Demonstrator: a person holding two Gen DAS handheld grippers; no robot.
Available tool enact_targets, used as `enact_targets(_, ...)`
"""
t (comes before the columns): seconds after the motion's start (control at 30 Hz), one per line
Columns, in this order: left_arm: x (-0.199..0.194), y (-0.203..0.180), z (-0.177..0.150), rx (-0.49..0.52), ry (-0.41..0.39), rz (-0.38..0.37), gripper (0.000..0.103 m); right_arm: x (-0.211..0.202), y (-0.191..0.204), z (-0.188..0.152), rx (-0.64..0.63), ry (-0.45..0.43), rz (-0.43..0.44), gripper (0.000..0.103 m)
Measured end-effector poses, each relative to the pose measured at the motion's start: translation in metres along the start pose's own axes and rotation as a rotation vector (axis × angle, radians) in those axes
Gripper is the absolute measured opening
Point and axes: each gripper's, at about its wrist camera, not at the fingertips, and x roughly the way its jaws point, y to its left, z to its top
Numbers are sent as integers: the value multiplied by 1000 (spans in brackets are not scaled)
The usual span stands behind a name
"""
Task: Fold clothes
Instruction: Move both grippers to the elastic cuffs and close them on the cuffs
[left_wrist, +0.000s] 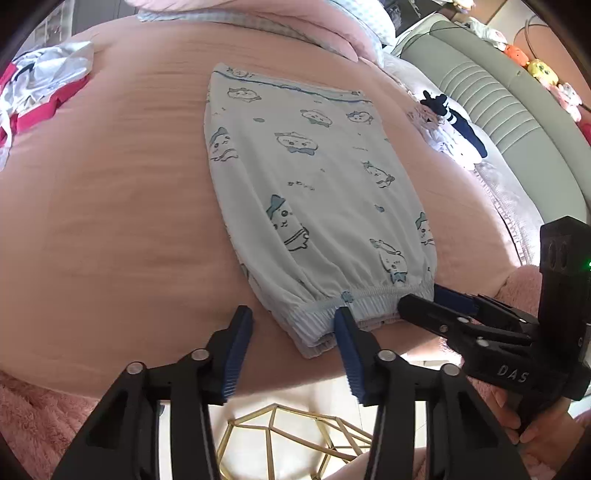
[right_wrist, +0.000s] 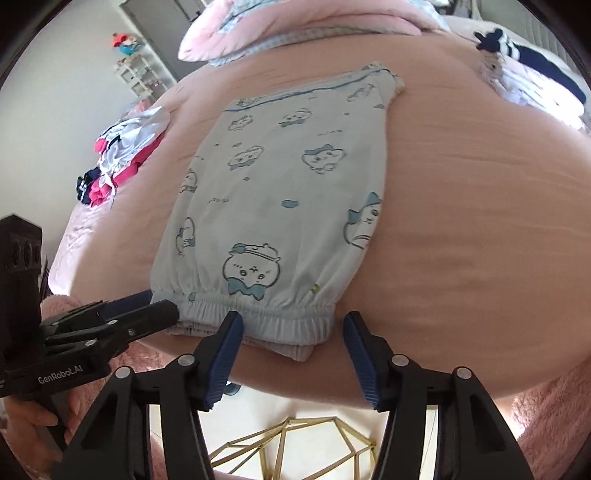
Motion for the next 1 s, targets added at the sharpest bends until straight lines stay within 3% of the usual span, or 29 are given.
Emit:
enact_targets(0.17,-1,8,-3,-33,-5,-42,36,9,-1,6,10,19,13,50)
enact_targets(0.63,-2,4,-3,-33,-42,-5,42,12,0,7,-26,24,8,52)
enact_targets(0.73,-3,4,-5,-29,-42,-23,40,12,2,6,-36,21,-5,51)
enact_targets(0.8,-3,3,-5,-22,-47,-26,33,12,4,6,-48,23,-20,50)
enact_targets(1.0,-1,3,-5,-24,-51,4,34,11,12,6,-96,20,-73,50)
